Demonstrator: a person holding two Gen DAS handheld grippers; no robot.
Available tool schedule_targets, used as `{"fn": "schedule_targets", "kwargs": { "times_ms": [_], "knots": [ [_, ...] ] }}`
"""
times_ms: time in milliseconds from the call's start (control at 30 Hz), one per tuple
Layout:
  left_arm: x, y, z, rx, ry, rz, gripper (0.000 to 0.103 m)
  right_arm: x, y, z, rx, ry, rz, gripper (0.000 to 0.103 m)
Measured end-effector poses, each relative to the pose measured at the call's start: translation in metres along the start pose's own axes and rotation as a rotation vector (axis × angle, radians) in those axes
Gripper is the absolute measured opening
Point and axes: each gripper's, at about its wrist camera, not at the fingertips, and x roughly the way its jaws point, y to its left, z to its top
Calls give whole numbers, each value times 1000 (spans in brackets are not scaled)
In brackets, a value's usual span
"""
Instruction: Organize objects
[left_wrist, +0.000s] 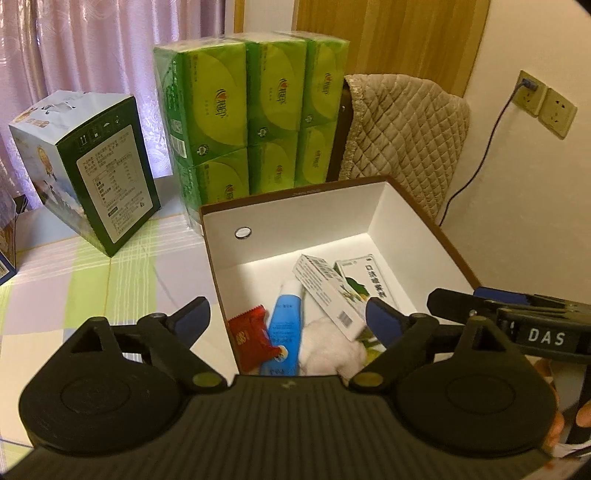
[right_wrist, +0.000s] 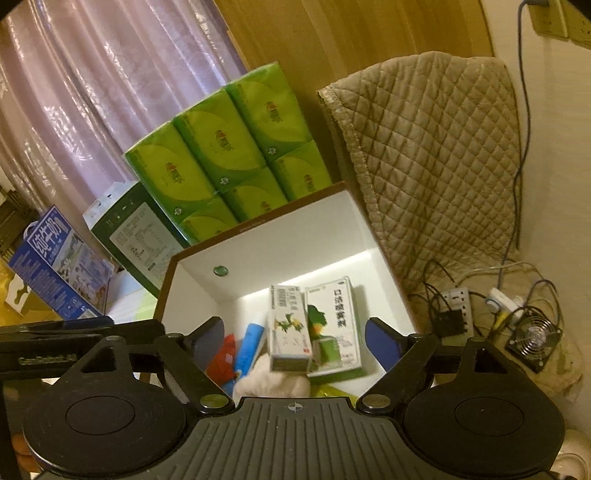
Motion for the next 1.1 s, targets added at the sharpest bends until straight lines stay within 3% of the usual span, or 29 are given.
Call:
{"fn": "schedule_targets", "kwargs": {
  "times_ms": [367,700,1100],
  "knots": [
    [-42,-12,-21,3,-26,30,99,-31,8,-21,-49,2,-25,84],
    [-84,-9,-45,9,-69,70,100,-60,29,-44,-113,4,-37,85],
    [-146,11,-98,-14,-127,30,102,-112,66,-88,-154,-51,-78,85]
  ]
}}
